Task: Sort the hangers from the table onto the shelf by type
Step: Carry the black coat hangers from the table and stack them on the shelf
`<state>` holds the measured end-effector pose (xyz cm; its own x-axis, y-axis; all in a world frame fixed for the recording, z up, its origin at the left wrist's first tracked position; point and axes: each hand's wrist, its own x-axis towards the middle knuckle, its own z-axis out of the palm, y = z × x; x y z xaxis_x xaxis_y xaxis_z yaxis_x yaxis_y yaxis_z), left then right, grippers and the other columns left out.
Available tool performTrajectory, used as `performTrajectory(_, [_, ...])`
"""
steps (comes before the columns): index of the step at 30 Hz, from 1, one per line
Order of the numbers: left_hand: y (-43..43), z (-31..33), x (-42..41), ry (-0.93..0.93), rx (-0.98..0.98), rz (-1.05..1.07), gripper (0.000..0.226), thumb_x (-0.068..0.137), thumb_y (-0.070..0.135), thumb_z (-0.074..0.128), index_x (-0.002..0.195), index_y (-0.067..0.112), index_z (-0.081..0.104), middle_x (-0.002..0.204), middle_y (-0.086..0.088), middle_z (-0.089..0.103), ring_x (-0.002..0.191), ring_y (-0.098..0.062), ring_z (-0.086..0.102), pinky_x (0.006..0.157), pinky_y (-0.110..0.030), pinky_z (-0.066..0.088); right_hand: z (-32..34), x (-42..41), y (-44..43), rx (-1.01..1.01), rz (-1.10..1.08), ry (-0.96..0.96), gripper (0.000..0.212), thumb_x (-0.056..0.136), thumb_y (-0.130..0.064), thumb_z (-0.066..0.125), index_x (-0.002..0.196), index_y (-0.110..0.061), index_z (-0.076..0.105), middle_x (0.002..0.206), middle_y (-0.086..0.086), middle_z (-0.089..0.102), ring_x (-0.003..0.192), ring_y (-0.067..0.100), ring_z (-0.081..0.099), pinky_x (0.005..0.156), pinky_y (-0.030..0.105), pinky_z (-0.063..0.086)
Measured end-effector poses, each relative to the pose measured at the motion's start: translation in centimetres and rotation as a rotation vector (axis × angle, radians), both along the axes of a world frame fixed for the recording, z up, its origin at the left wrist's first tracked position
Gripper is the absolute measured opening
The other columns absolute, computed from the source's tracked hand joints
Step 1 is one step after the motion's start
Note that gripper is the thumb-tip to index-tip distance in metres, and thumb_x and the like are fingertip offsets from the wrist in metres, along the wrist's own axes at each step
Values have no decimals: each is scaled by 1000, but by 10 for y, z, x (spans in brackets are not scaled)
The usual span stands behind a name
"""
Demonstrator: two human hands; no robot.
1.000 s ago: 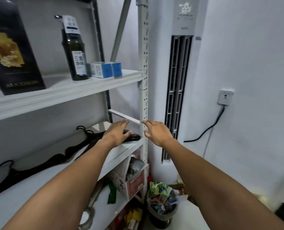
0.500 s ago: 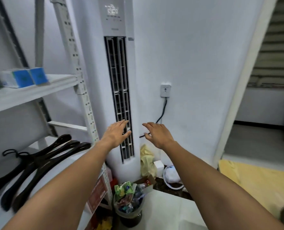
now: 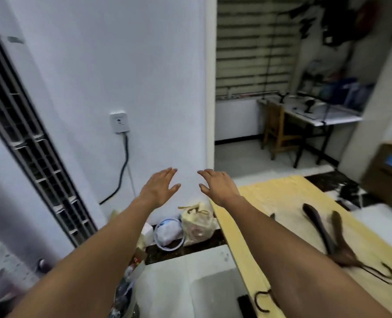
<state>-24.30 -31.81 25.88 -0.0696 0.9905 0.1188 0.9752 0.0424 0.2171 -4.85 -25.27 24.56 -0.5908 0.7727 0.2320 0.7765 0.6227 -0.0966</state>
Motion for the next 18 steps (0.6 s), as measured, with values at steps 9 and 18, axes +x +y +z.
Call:
performTrajectory(9, [60,-29,110,-20,-53,-297,58,99,41,37,150,19,20,158,-1,19,145,-19,18,118,-30,13,-35,122,5,-66,-336,-25,49,100,-37,37,146,-22,32,147,4,40,129,24,44,106,35,28])
performTrajectory(18, [96,-67,199,11,-140,-500,59,99,40,38,150,17,20,158,-3,20,145,-19,20,119,-33,15,-64,218,-1,-148,-536,-41,49,101,-37,35,148,-22,27,150,4,35,133,25,38,108,39,28])
